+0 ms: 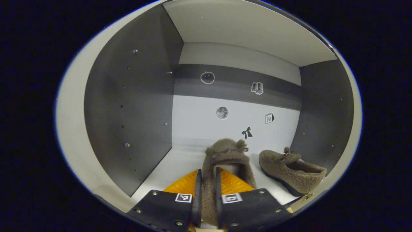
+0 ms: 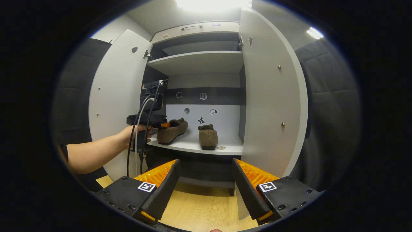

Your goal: Grab one shoe with the right hand and put it into the shoe cabinet, grab the other shoe with the left hand and put it into the shoe cabinet; then close the right door with the right hand and the left door with the left hand.

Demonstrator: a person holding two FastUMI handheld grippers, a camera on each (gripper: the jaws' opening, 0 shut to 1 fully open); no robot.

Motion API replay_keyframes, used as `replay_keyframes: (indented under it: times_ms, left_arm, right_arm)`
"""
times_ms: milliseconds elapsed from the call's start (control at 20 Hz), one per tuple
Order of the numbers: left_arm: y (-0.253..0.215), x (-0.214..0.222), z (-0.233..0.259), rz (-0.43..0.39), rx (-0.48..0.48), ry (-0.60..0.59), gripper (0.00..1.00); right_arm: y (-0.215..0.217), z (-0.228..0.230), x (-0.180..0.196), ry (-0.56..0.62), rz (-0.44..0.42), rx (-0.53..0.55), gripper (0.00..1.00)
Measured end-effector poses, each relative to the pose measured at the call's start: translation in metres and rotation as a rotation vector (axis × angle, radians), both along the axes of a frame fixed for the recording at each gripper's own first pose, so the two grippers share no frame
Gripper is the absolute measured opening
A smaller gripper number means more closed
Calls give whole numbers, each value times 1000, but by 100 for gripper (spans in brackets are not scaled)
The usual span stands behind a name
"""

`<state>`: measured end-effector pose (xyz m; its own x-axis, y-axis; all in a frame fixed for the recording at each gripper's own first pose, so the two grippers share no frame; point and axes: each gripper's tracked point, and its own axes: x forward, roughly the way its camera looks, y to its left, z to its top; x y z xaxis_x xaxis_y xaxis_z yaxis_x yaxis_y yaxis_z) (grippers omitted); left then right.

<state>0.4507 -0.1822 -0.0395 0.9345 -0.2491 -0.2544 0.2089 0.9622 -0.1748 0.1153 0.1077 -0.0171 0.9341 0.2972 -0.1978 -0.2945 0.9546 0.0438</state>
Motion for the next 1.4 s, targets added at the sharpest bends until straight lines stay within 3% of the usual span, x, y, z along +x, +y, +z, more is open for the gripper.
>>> replay_keyframes:
  times_ms: [150,250,300,350,1000,1400]
  left_arm:
    - [0,-15,15,-9,51,-56,98]
    - [-4,-36,30,-20,86,-111,100]
    - [-7,-48,36,-35,89,-130,89]
    - [-9,-62,41,-47,88,-145,100]
    - [17,-238,73,-68,68,-222,100]
    - [42,-327,75,-26,99,-234,100]
  right_arm:
    - [-3,7,-2,-14,10,7,100]
    - [-6,17,-3,-33,18,18,100]
    - [-9,23,-4,-43,19,22,100]
    - [-11,27,-4,-50,22,24,100]
    - [-36,48,-35,-74,95,65,100]
    - [-46,56,-58,-79,144,94,100]
